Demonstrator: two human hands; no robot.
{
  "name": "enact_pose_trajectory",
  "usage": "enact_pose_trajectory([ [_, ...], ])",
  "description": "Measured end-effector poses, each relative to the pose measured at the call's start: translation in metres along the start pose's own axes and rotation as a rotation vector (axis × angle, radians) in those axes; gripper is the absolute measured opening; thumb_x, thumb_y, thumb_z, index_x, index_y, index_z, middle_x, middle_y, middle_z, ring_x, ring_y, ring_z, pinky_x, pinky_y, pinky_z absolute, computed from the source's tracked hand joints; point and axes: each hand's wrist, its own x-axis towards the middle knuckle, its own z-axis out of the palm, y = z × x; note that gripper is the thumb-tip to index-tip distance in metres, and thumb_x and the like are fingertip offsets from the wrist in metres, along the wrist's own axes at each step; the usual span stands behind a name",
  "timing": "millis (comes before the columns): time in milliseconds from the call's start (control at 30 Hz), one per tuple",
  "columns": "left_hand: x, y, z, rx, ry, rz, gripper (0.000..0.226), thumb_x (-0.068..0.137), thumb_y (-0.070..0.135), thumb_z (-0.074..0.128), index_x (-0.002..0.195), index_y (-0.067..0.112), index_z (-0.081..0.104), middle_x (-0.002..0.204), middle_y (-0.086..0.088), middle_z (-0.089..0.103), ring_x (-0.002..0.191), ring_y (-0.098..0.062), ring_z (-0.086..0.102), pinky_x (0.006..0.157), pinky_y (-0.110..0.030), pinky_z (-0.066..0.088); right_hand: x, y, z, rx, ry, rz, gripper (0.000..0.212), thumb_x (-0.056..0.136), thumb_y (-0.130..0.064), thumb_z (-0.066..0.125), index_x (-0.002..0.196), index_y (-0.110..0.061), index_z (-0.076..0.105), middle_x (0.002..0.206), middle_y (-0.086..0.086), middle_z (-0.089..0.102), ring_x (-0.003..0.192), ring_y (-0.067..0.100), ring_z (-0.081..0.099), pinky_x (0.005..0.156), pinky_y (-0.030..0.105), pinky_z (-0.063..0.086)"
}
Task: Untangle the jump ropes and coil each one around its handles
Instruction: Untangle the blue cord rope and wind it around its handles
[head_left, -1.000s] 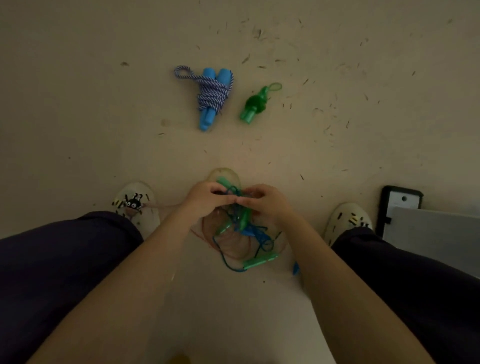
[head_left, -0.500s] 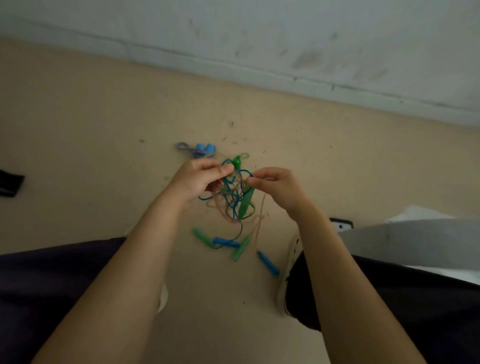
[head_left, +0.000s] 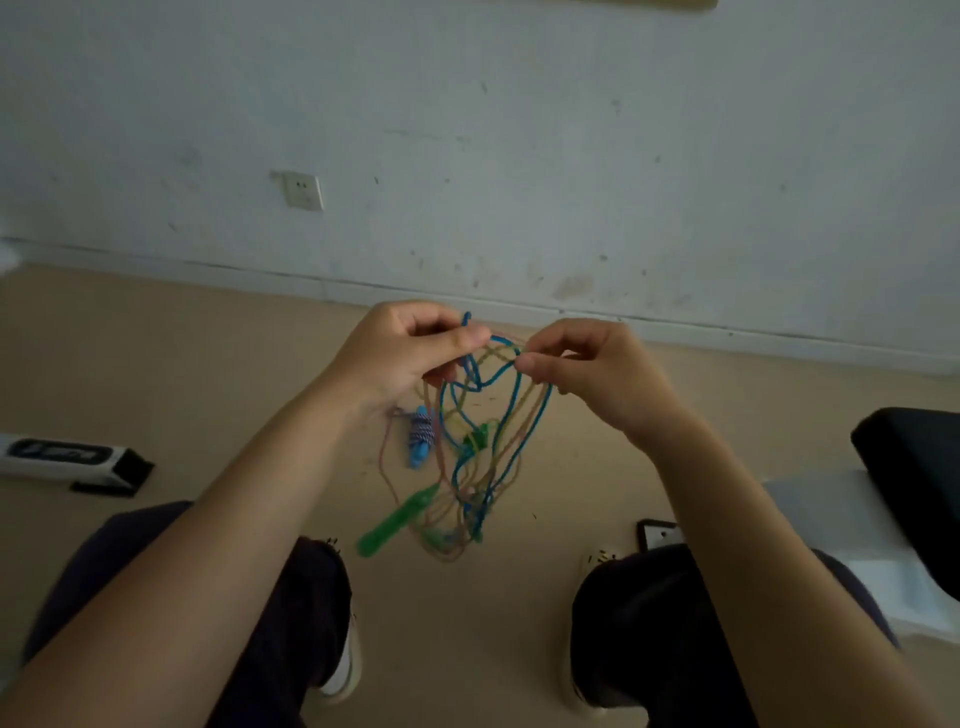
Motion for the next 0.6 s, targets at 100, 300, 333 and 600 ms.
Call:
enact_pose_trajectory([
  [100, -0.012, -0.004, -0.006, 0.005, -0.018, -0.027, 0.021, 0.072, 0.028, 0.075, 0.083, 0.01, 0.071, 0.067, 0.001, 0.067, 0.054, -0.007, 0.06, 0.056, -0.018, 0.049, -0.008, -0.002, -0.008, -0.115, -0.042, 0.022, 0.014, 0.07, -0.035, 0.084, 0.071, -0.026, 0.074, 0.06, -0.007, 0.059, 0.061, 0.014, 0.045, 0.061, 0.028, 0.036],
  [300, -0.03, -0.039, -0.002, -0.047, -0.108, -0.058, 0.016, 0.079, 0.021, 0.075, 0.084, 0.007, 0.07, 0.077, -0.003, 0.071, 0.07, -0.007, 0.066, 0.068, -0.018, 0.053, -0.014, 0.027, 0.009, -0.133, -0.073, 0.038, 0.038, 0.078, -0.053, 0.065, 0.095, -0.021, 0.074, 0.093, -0.001, 0.073, 0.087, 0.012, 0.067, 0.079, 0.038, 0.055],
  [333, -0.031, -0.044, -0.001, -0.018, -0.151, -0.055, 0.017, 0.082, 0.023, 0.077, 0.083, 0.008, 0.07, 0.079, -0.003, 0.072, 0.074, -0.009, 0.067, 0.071, -0.019, 0.052, -0.013, 0.03, 0.012, -0.109, -0.084, 0.031, 0.038, 0.082, -0.05, 0.063, 0.106, -0.022, 0.071, 0.102, -0.003, 0.073, 0.096, 0.012, 0.068, 0.084, 0.037, 0.056],
  [600, -0.03, -0.049, -0.002, 0.069, -0.37, -0.04, 0.023, 0.083, 0.042, 0.07, 0.08, 0.019, 0.072, 0.089, -0.016, 0.069, 0.084, -0.031, 0.064, 0.081, -0.044, 0.051, -0.011, 0.044, 0.025, -0.047, -0.288, 0.061, 0.013, 0.086, -0.008, 0.072, 0.099, -0.012, 0.069, 0.097, 0.009, 0.073, 0.094, 0.023, 0.07, 0.091, 0.042, 0.056],
])
